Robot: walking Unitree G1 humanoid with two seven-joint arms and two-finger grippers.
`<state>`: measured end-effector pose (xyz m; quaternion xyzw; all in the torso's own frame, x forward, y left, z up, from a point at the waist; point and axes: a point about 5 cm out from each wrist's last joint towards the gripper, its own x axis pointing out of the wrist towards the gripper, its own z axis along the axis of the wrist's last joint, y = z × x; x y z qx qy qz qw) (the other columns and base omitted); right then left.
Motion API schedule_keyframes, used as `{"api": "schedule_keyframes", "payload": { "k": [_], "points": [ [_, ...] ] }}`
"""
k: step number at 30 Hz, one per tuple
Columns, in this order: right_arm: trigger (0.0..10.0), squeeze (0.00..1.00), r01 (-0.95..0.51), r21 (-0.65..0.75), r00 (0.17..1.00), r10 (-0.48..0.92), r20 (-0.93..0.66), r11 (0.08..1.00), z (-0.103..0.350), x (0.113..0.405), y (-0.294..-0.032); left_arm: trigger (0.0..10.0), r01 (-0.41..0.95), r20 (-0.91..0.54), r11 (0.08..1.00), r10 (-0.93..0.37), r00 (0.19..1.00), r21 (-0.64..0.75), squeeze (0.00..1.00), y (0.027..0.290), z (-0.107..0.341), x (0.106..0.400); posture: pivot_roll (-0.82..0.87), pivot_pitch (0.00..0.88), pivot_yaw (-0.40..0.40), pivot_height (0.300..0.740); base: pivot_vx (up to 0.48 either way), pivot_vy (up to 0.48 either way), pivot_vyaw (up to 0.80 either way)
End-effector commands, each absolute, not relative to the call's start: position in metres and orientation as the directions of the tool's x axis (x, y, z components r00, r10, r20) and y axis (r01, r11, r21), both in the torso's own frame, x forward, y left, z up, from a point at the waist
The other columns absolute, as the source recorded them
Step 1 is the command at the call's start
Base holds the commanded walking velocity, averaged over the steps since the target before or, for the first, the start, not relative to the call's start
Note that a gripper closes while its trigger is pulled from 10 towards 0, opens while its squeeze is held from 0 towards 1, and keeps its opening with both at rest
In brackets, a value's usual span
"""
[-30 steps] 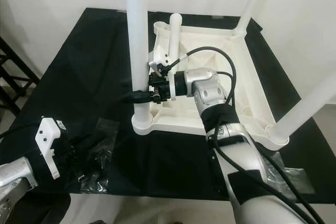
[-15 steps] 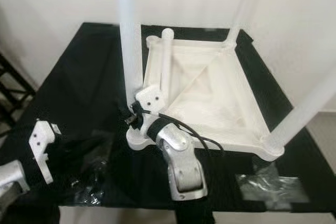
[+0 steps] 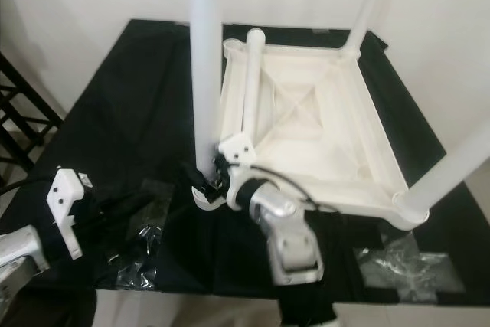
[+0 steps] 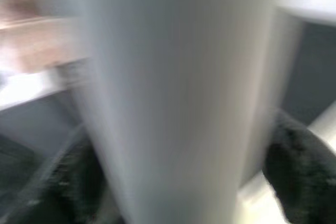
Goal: Building children table
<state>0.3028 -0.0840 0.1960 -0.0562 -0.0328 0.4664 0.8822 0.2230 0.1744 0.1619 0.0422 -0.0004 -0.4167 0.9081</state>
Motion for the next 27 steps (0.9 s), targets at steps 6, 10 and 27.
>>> {"api": "schedule_keyframes", "payload": {
  "k": [6,10,27],
  "points": [
    [10.0,0.00,-0.967,-0.128,0.238,0.963,-0.129,0.222,0.193,0.328,-0.107,10.0,0.760,-0.032,0.646,-0.760,0.649,0.073,0.00,0.169,0.161,0.220,0.14,0.123,-0.038,0.740,0.000,0.000,0.00],
    [10.0,0.00,-0.979,-0.132,0.182,0.961,-0.208,0.157,0.186,0.330,-0.108,10.0,0.759,-0.032,0.646,-0.760,0.650,0.073,0.00,0.169,0.161,0.220,0.14,0.122,-0.041,0.740,0.000,0.000,0.00],
    [0.0,0.00,-0.960,-0.136,0.259,0.961,-0.100,0.245,0.191,0.347,-0.127,10.0,0.764,-0.017,0.642,-0.764,0.644,0.069,0.00,0.161,0.161,0.220,0.11,0.126,-0.053,0.740,0.000,0.000,0.00]
  ]
}}
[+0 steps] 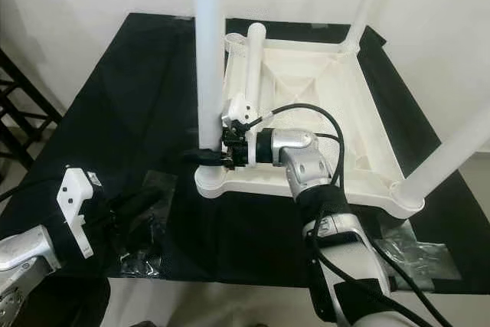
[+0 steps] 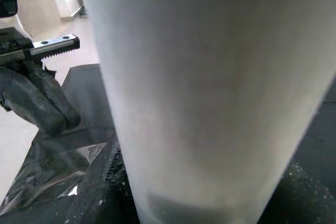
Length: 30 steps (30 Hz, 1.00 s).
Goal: Building children table
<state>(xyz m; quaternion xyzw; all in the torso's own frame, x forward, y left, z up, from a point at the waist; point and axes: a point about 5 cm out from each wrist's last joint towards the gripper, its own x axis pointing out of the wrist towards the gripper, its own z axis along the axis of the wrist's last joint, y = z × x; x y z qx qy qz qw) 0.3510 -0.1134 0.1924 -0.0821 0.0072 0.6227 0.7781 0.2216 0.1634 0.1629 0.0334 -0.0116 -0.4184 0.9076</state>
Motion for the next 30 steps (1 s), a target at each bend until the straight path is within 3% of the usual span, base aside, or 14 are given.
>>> {"api": "schedule_keyframes", "payload": {
  "k": [1,2,5,6,9,12,15,24,25,26,27,28,29,30],
  "points": [
    [0.0,0.00,-0.956,-0.146,0.272,0.957,-0.101,0.256,0.190,0.345,-0.131,10.0,0.764,-0.017,0.642,-0.765,0.644,0.068,0.00,0.161,0.161,0.219,0.10,0.127,-0.054,0.740,0.000,0.000,0.00],
    [0.0,0.00,-0.956,-0.146,0.272,0.957,-0.101,0.256,0.190,0.345,-0.131,10.0,0.764,-0.017,0.642,-0.765,0.644,0.068,0.00,0.161,0.161,0.219,0.10,0.127,-0.054,0.740,0.000,0.000,0.00],
    [0.0,0.00,-0.894,-0.173,0.438,0.887,-0.148,0.412,0.180,0.338,-0.141,10.0,0.764,-0.016,0.642,-0.765,0.644,0.069,0.00,0.162,0.162,0.219,0.09,0.132,-0.059,0.740,0.000,0.000,0.00],
    [0.0,0.00,-0.768,-0.170,0.640,0.752,-0.155,0.618,0.168,0.328,-0.143,10.0,0.763,-0.016,0.642,-0.764,0.645,0.070,0.00,0.163,0.162,0.219,0.08,0.138,-0.063,0.740,0.000,0.000,0.00],
    [0.0,0.00,-0.718,-0.163,0.696,0.702,-0.151,0.677,0.164,0.324,-0.143,10.0,0.763,-0.015,0.643,-0.764,0.645,0.070,0.00,0.164,0.162,0.219,0.08,0.138,-0.063,0.740,0.000,0.000,0.00],
    [0.0,0.00,-0.545,-0.109,0.828,0.514,-0.223,0.831,0.122,0.272,-0.109,10.0,0.762,-0.018,0.644,-0.763,0.646,0.071,0.00,0.167,0.163,0.220,0.06,0.152,-0.046,0.740,0.000,0.000,0.00],
    [0.0,0.00,-0.371,-0.096,0.920,0.351,-0.176,0.924,0.129,0.270,-0.120,10.0,0.766,-0.019,0.639,-0.767,0.641,0.069,0.00,0.167,0.162,0.222,0.05,0.131,-0.055,0.740,0.000,0.000,0.00],
    [0.0,0.00,-0.438,-0.111,0.892,0.415,-0.180,0.892,0.138,0.271,-0.110,10.0,0.759,-0.017,0.647,-0.760,0.650,0.074,0.00,0.167,0.162,0.222,0.06,0.126,-0.051,0.740,0.000,0.000,0.00],
    [2.5,0.00,-0.458,-0.114,0.882,0.434,-0.185,0.882,0.139,0.273,-0.108,10.0,0.762,-0.018,0.644,-0.763,0.646,0.071,0.00,0.167,0.162,0.222,0.06,0.124,-0.047,0.740,0.000,0.000,0.00],
    [2.5,0.00,-0.458,-0.114,0.882,0.434,-0.185,0.882,0.139,0.273,-0.108,10.0,0.762,-0.018,0.644,-0.763,0.646,0.071,0.00,0.167,0.162,0.222,0.06,0.124,-0.047,0.740,0.000,0.000,0.00],
    [10.0,0.00,-0.530,-0.063,0.843,0.517,-0.149,0.846,0.150,0.283,-0.103,10.0,0.767,-0.020,0.638,-0.767,0.641,0.067,0.00,0.166,0.161,0.222,0.06,0.120,-0.045,0.740,0.000,0.000,0.00],
    [10.0,0.00,-0.530,-0.063,0.843,0.517,-0.149,0.846,0.150,0.283,-0.103,10.0,0.767,-0.020,0.638,-0.767,0.641,0.067,0.00,0.166,0.161,0.222,0.06,0.120,-0.045,0.740,0.000,0.000,0.00],
    [10.0,1.00,-0.603,-0.049,0.794,0.593,-0.132,0.796,0.157,0.289,-0.101,10.0,0.768,-0.020,0.637,-0.769,0.639,0.066,0.00,0.165,0.161,0.222,0.07,0.116,-0.047,0.740,0.000,0.000,0.00],
    [10.0,1.00,-0.694,-0.035,0.718,0.687,-0.110,0.720,0.164,0.293,-0.097,10.0,0.769,-0.020,0.636,-0.769,0.639,0.065,0.00,0.164,0.161,0.222,0.07,0.115,-0.048,0.740,0.000,0.000,0.00]
  ]
}}
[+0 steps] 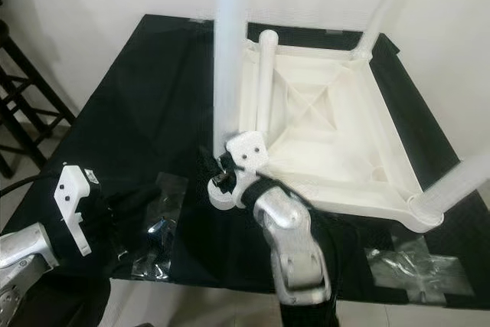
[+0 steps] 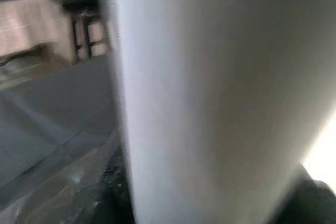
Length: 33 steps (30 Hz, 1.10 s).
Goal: Building children table
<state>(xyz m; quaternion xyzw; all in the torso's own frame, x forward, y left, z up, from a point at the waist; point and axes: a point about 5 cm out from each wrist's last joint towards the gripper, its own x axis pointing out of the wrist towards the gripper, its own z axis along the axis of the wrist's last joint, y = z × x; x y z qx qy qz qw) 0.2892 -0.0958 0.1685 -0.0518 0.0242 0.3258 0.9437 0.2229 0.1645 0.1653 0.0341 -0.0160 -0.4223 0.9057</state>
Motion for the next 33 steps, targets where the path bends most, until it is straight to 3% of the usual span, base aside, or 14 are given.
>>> {"api": "schedule_keyframes", "payload": {
  "k": [1,2,3,4,6,7,8,16,17,18,22,31,32,33],
  "points": [
    [10.0,1.00,-0.746,-0.031,0.664,0.741,-0.100,0.665,0.168,0.294,-0.095,10.0,0.769,-0.019,0.636,-0.769,0.638,0.065,0.00,0.164,0.161,0.222,0.07,0.113,-0.048,0.740,0.000,0.000,0.00],
    [10.0,1.00,-0.746,-0.031,0.664,0.741,-0.100,0.665,0.168,0.294,-0.095,10.0,0.769,-0.019,0.636,-0.769,0.638,0.065,0.00,0.164,0.161,0.222,0.07,0.113,-0.048,0.740,0.000,0.000,0.00],
    [10.0,1.00,-0.881,-0.073,0.472,0.876,-0.097,0.467,0.171,0.296,-0.095,10.0,0.768,-0.017,0.637,-0.769,0.639,0.066,0.00,0.163,0.160,0.223,0.07,0.107,-0.048,0.740,0.000,0.000,0.00],
    [10.0,1.00,-0.920,-0.043,0.391,0.915,-0.102,0.389,0.171,0.298,-0.099,10.0,0.768,-0.016,0.637,-0.769,0.639,0.066,0.00,0.162,0.160,0.223,0.08,0.097,-0.052,0.740,0.000,0.000,0.00],
    [10.0,1.00,-0.940,-0.018,0.341,0.935,-0.101,0.341,0.170,0.300,-0.101,10.0,0.768,-0.016,0.637,-0.769,0.639,0.066,0.00,0.162,0.160,0.223,0.08,0.097,-0.052,0.740,0.000,0.000,0.00],
    [10.0,0.46,-0.952,0.001,0.302,0.945,-0.122,0.305,0.169,0.311,-0.104,10.0,0.767,-0.016,0.638,-0.768,0.640,0.067,0.00,0.161,0.159,0.224,0.10,0.094,-0.055,0.740,0.000,0.000,0.00],
    [10.0,0.00,-0.963,0.004,0.267,0.952,-0.151,0.271,0.169,0.322,-0.106,10.0,0.766,-0.015,0.639,-0.767,0.642,0.068,0.00,0.160,0.159,0.224,0.11,0.090,-0.059,0.740,0.000,0.000,0.00],
    [10.0,0.00,-0.976,0.029,0.208,0.960,-0.185,0.217,0.179,0.344,-0.105,10.0,0.762,-0.012,0.644,-0.763,0.646,0.070,0.00,0.159,0.159,0.224,0.11,0.089,-0.065,0.740,0.000,0.000,0.00],
    [8.7,0.00,-0.980,0.046,0.184,0.966,-0.183,0.196,0.183,0.348,-0.104,10.0,0.762,-0.011,0.644,-0.763,0.646,0.070,0.00,0.159,0.159,0.224,0.11,0.089,-0.066,0.740,0.000,0.000,0.00],
    [0.0,0.00,-0.983,0.057,0.160,0.970,-0.182,0.173,0.186,0.351,-0.104,10.0,0.762,-0.011,0.644,-0.763,0.646,0.070,0.00,0.159,0.159,0.223,0.11,0.091,-0.066,0.740,0.000,0.000,0.00],
    [0.0,0.00,-0.988,0.079,0.116,0.978,-0.172,0.131,0.190,0.354,-0.107,10.0,0.762,-0.009,0.644,-0.764,0.646,0.068,0.00,0.158,0.159,0.223,0.11,0.096,-0.064,0.740,0.000,0.000,0.00],
    [0.0,0.00,-0.990,0.056,0.117,0.982,-0.151,0.127,0.184,0.353,-0.121,10.0,0.764,-0.005,0.641,-0.766,0.643,0.068,0.00,0.157,0.160,0.222,0.10,0.102,-0.063,0.740,0.000,0.000,0.00],
    [0.0,0.00,-0.971,0.019,0.232,0.960,-0.158,0.237,0.177,0.347,-0.126,10.0,0.764,-0.003,0.641,-0.766,0.643,0.068,0.00,0.157,0.161,0.221,0.09,0.122,-0.067,0.740,0.000,0.000,0.00],
    [0.0,0.00,-0.971,0.019,0.232,0.960,-0.158,0.237,0.177,0.347,-0.126,10.0,0.764,-0.003,0.641,-0.766,0.643,0.068,0.00,0.157,0.161,0.221,0.09,0.122,-0.067,0.740,0.000,0.000,0.00]
  ]
}}
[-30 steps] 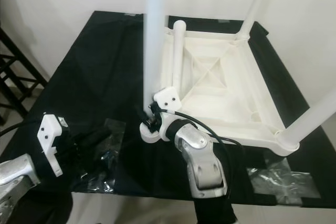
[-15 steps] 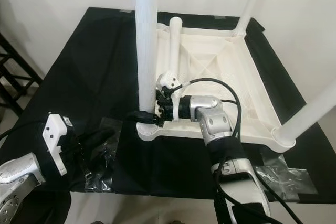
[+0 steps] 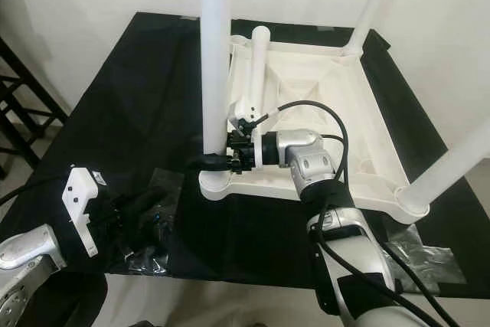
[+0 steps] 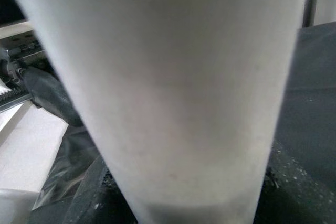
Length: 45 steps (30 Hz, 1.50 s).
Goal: Building children table
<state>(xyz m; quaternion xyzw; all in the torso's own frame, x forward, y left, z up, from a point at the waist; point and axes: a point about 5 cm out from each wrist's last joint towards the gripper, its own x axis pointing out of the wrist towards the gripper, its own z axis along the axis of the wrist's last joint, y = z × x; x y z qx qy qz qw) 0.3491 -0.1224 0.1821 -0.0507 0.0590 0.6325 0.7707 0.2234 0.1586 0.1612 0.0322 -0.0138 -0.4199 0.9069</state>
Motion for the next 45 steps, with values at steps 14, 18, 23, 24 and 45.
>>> {"api": "schedule_keyframes", "payload": {
  "k": [14,18,23,24,45],
  "points": [
    [0.0,0.00,-0.660,0.008,0.739,0.651,-0.175,0.751,0.127,0.274,-0.065,10.0,0.766,-0.006,0.639,-0.768,0.641,0.070,0.00,0.162,0.164,0.221,0.06,0.136,-0.069,0.740,0.000,0.000,0.00],
    [0.0,0.00,-0.684,0.028,0.714,0.678,-0.174,0.729,0.126,0.277,-0.064,10.0,0.758,-0.003,0.648,-0.760,0.650,0.075,0.00,0.162,0.163,0.221,0.06,0.135,-0.072,0.740,0.000,0.000,0.00],
    [10.0,0.00,-0.674,0.082,0.720,0.678,-0.149,0.734,0.131,0.276,-0.066,10.0,0.752,0.000,0.655,-0.754,0.657,0.078,0.00,0.163,0.164,0.222,0.06,0.130,-0.067,0.740,0.000,0.000,0.00],
    [10.0,1.00,-0.706,0.112,0.686,0.715,-0.137,0.699,0.137,0.277,-0.067,10.0,0.753,0.000,0.653,-0.755,0.655,0.077,0.00,0.163,0.163,0.222,0.06,0.127,-0.063,0.740,0.000,0.000,0.00],
    [0.0,0.00,-0.979,0.117,0.153,0.980,-0.126,0.167,0.189,0.349,-0.106,10.0,0.755,-0.004,0.652,-0.757,0.654,0.072,0.00,0.160,0.161,0.223,0.10,0.110,-0.065,0.740,0.000,0.000,0.00]
  ]
}}
